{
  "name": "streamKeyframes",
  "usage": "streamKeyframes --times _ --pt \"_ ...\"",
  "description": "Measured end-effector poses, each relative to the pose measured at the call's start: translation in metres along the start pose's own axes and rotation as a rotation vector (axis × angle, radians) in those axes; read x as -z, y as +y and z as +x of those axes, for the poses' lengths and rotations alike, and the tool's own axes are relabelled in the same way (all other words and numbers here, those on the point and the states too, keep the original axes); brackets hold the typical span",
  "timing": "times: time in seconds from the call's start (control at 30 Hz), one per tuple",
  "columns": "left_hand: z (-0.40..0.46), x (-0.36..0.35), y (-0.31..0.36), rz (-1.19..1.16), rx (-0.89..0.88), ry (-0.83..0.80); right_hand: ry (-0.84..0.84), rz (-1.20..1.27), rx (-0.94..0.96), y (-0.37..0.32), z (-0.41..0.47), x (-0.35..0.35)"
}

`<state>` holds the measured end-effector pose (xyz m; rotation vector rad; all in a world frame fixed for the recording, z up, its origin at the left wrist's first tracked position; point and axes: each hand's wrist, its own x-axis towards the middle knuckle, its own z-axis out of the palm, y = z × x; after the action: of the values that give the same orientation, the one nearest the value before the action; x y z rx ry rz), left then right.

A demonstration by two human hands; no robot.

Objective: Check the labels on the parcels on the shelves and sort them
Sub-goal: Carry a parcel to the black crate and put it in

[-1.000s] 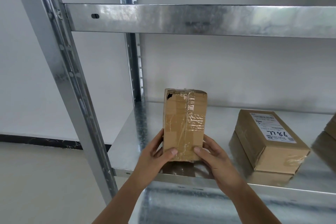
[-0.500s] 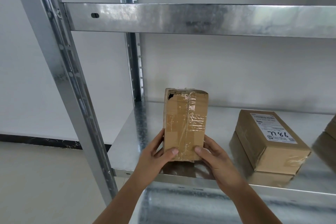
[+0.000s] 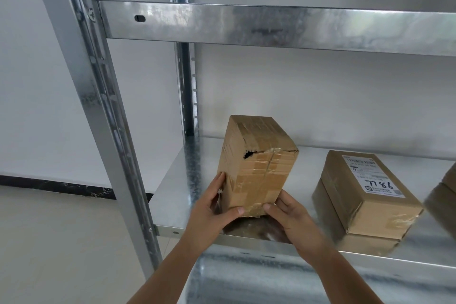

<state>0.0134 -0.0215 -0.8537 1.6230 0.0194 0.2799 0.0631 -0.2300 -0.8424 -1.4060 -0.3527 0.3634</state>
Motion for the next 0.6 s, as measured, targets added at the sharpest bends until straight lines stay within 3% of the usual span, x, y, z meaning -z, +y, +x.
streamKeyframes --times 0.6 --pt "-0.002 0.002 0.013 -0.011 0.009 -0.049 -0.002 -0.026 -0.008 -0.015 -0.007 -0.008"
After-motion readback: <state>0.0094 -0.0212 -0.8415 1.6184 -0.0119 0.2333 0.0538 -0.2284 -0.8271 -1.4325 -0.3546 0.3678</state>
